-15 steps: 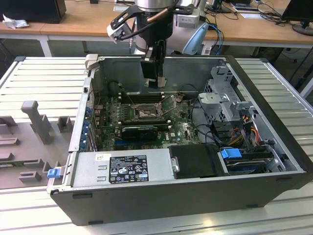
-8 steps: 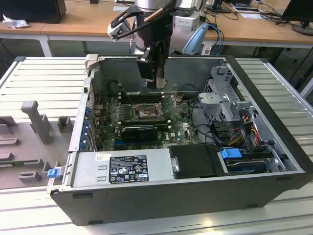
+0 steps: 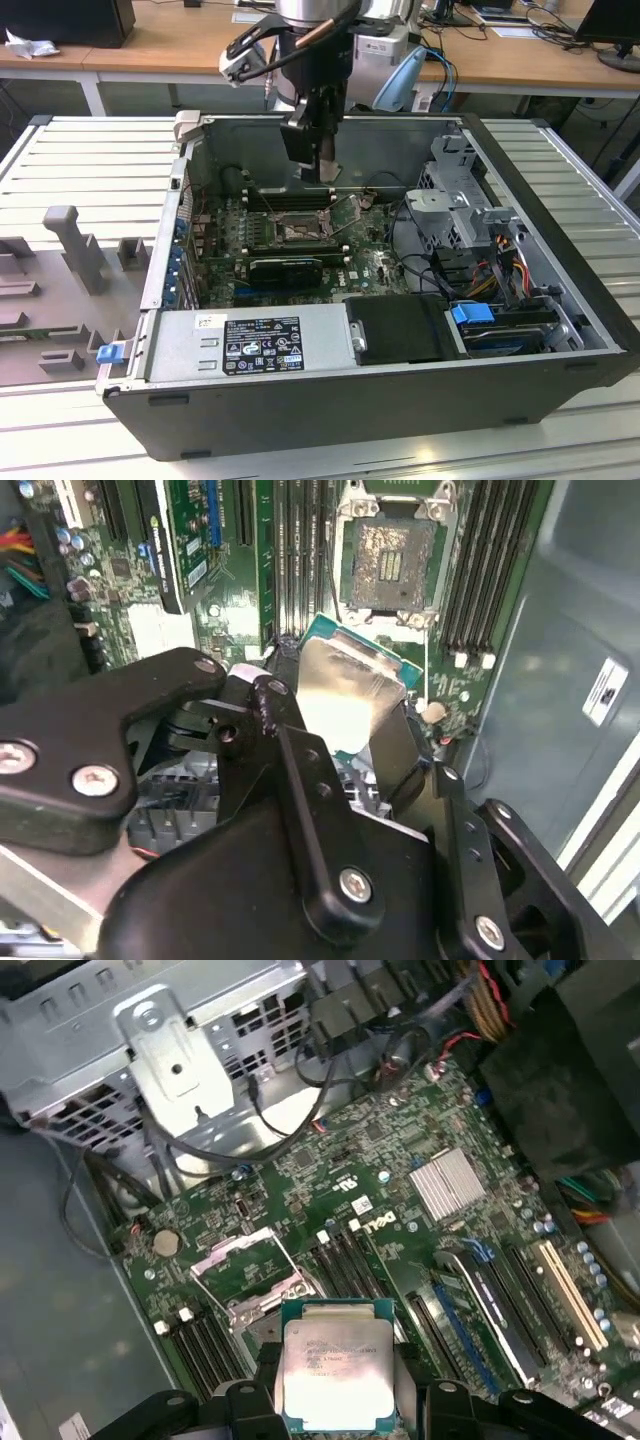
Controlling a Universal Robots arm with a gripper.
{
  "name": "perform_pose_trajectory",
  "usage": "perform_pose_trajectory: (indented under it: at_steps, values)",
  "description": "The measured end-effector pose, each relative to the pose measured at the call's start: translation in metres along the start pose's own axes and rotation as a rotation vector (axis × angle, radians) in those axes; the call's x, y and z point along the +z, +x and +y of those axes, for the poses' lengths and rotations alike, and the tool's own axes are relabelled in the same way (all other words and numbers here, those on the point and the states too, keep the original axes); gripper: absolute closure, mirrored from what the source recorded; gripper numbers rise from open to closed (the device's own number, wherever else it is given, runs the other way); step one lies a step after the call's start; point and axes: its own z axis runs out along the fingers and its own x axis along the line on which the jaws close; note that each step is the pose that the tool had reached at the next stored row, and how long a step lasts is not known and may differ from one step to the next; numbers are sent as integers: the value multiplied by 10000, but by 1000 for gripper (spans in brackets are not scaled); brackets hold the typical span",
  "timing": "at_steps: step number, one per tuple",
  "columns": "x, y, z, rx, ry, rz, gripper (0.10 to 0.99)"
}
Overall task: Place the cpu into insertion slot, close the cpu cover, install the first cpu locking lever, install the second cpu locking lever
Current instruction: 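Place the cpu into insertion slot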
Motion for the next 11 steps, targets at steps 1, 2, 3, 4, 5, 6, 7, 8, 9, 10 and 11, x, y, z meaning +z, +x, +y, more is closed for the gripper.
perform_pose_trajectory:
  at_steps: [1,2,3,4,5,6,7,8,9,10,11]
  values:
    - [4,0,0,-234,4,20,557]
    - [6,0,-1,-396,7,35,557]
    - [11,0,-1,-684,12,60,557]
    - [17,0,-1,-1053,19,92,557]
    - [22,0,-2,-1395,25,122,557]
    - [27,-1,-2,-1699,31,146,557]
    - [36,-1,-3,-2101,38,182,557]
    - [42,-1,-4,-2411,43,210,557]
    - [46,-1,-4,-2601,46,226,557]
    - [50,-1,-4,-2796,50,244,557]
    - [58,-1,-5,-3203,57,279,557]
